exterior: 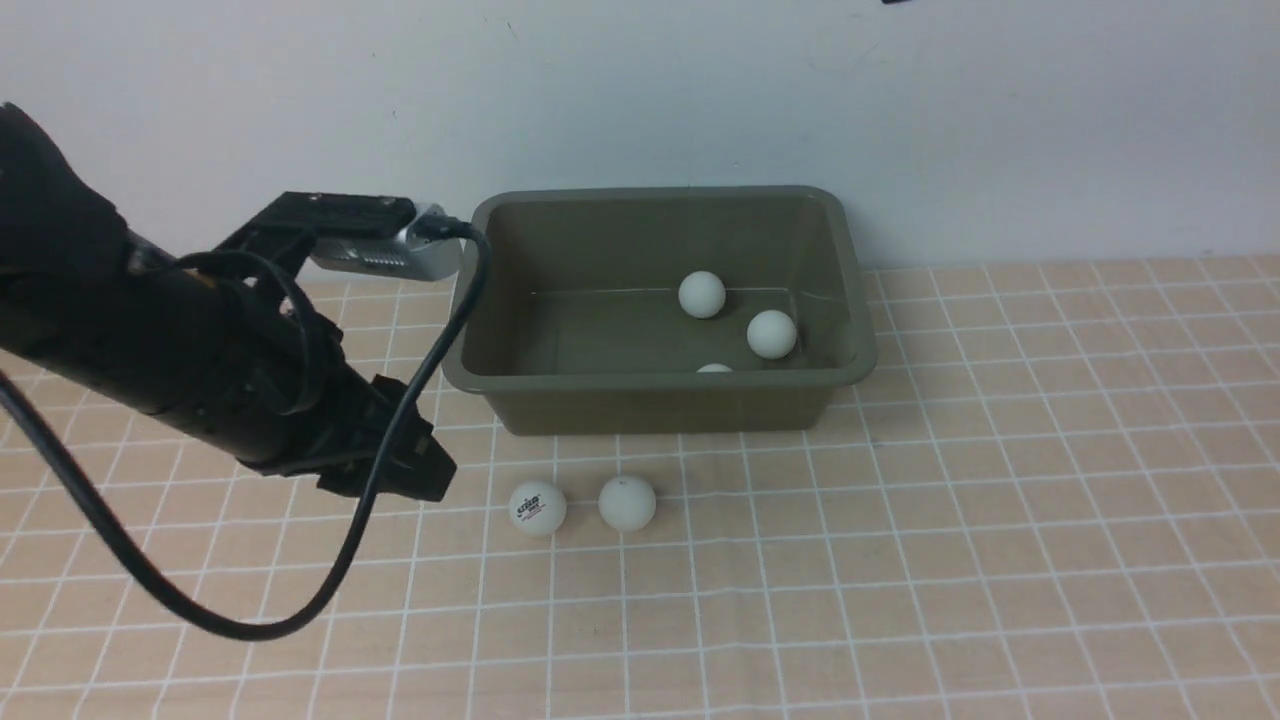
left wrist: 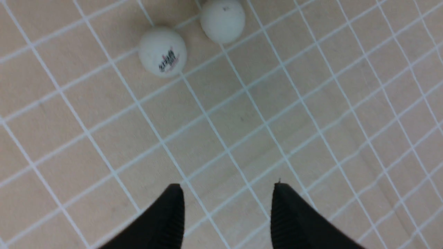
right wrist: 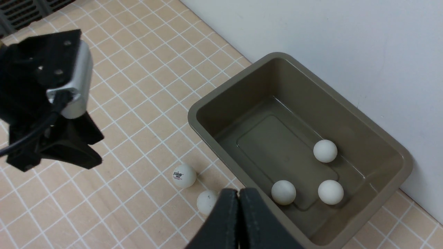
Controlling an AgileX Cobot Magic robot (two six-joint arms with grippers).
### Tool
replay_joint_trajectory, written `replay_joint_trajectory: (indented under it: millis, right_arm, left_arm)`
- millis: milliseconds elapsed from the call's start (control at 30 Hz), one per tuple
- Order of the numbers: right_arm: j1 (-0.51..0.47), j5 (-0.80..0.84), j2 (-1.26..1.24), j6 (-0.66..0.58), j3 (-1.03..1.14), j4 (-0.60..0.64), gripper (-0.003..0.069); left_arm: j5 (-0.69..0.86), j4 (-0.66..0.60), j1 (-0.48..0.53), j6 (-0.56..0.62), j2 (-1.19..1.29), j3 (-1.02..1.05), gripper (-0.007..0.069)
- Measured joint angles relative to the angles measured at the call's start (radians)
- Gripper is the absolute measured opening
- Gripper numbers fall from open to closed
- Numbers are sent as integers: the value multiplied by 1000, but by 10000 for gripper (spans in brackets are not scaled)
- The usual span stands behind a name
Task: Put the table tennis balls into the box on the light coffee tablecloth.
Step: 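Reach for and grasp a ping pong ball on the table beside the basket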
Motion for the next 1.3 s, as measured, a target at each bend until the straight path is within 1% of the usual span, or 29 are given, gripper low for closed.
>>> replay_joint_trajectory:
  millis: [33,100,200,467,567,600,700,733,833,967,1300]
  right_arm:
    - [0,0,0,0,0,0,-18]
    - [0,0,0,0,0,0,-18]
    - [0,0,0,0,0,0,-18]
    - [0,0,0,0,0,0,-18]
    - [0,0,0,0,0,-1,-18]
    - [0,0,0,0,0,-1,-18]
    - [0,0,0,0,0,-1,-18]
    - [0,0,0,0,0,-1,-18]
    - [0,0,0,0,0,-2,-18]
    - [0,0,0,0,0,-2,-18]
    - [0,0,0,-4,0,-2,-18]
  left_arm:
    - [-30,-27,0,47,39,0,358]
    - [-56,-59,0,100,87,0,405]
    - [-109,-93,0,159,171,0,449]
    - [-236,-138,-16,241,315,0,457]
    - [-314,-135,-65,271,335,0,459]
    - [-319,-134,-69,273,335,0,459]
    - [-418,-100,-135,268,338,0,459]
    - [-422,-99,-138,266,338,0,459]
    - [-492,-57,-158,212,338,0,459]
    - [-525,-33,-160,186,349,0,459]
    - [-547,-31,-173,186,448,0,455]
